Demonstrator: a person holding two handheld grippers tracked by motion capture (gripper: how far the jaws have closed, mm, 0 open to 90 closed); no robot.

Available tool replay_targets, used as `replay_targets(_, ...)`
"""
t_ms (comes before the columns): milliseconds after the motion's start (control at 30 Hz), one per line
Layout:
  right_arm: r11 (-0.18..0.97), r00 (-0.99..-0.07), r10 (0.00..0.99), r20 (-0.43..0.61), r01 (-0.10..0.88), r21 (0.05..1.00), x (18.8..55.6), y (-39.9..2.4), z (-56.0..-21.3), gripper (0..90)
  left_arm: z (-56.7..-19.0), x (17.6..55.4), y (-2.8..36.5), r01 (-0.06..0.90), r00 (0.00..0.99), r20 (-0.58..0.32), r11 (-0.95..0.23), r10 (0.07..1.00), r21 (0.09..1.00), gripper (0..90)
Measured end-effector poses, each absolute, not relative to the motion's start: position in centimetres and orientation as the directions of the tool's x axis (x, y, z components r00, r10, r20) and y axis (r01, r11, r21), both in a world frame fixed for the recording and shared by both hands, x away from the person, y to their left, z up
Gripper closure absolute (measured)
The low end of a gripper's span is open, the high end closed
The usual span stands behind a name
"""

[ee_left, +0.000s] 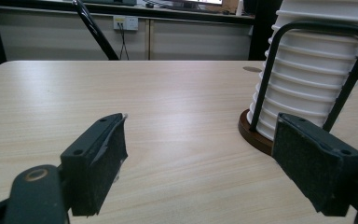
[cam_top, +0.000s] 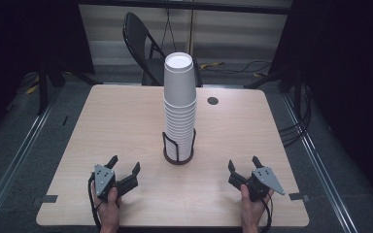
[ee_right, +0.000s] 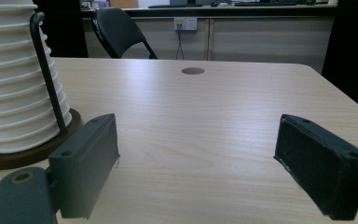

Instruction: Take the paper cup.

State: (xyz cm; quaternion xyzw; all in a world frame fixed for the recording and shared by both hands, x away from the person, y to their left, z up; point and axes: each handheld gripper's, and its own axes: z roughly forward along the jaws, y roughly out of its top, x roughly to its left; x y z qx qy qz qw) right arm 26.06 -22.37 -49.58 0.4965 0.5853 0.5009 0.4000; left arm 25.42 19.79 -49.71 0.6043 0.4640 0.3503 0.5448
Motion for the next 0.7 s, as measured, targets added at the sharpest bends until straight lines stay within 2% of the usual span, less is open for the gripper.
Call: replay_targets(700, 0.047, -0.213, 0.977, -0.001, 0.211, 0.976, 26.37, -22.05, -49.5, 14.3, -49.73, 25.36, 19.74, 0.173, 0.333, -0.08, 0.022, 0.94, 0.985, 16.8)
